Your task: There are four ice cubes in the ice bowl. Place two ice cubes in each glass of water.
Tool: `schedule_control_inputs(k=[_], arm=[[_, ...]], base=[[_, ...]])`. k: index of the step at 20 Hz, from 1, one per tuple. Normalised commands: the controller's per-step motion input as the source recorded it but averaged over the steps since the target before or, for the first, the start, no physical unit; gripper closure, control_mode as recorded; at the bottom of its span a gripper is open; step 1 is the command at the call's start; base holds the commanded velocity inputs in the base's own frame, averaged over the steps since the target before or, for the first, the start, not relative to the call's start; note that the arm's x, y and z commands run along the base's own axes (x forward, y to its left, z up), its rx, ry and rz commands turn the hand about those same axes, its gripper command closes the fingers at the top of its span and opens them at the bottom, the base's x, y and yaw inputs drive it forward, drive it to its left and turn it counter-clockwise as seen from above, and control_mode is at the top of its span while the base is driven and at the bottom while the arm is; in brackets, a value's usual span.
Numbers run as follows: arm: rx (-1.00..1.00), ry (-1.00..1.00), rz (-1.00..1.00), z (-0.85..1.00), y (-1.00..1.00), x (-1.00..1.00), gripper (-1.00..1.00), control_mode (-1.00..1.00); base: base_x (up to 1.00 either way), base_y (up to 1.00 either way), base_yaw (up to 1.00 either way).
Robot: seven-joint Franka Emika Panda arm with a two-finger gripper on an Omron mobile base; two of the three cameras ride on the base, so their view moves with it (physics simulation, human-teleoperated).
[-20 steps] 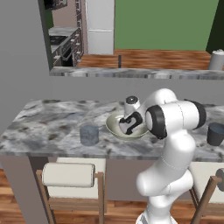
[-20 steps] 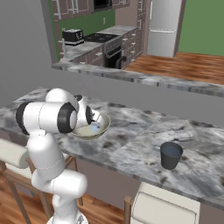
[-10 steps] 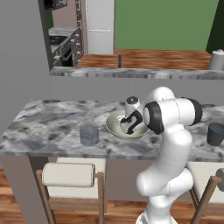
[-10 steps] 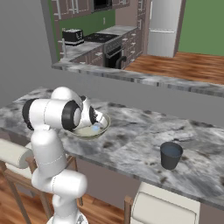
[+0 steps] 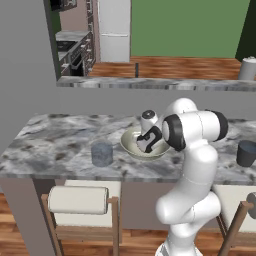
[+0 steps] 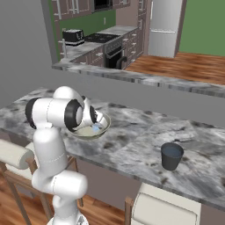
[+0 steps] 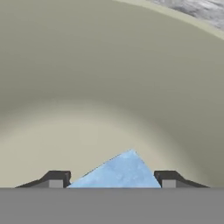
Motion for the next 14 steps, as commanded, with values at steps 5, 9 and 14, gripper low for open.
schedule_control_inputs(k=[5,9,14], arm=[[0.00,-0.01,-0.04,-0.29,-0.01,0.00,1.00,-1.00],[0.00,-0.06,-0.05,-0.04,-0.07,-0.15,1.00,-1.00],[0.00,-0.11,-0.06,0.30,-0.02,-0.41,1.00,-1.00]], base=[[0.00,0.00,0.00],[0.00,0.00,0.00],[0.00,0.00,0.00]])
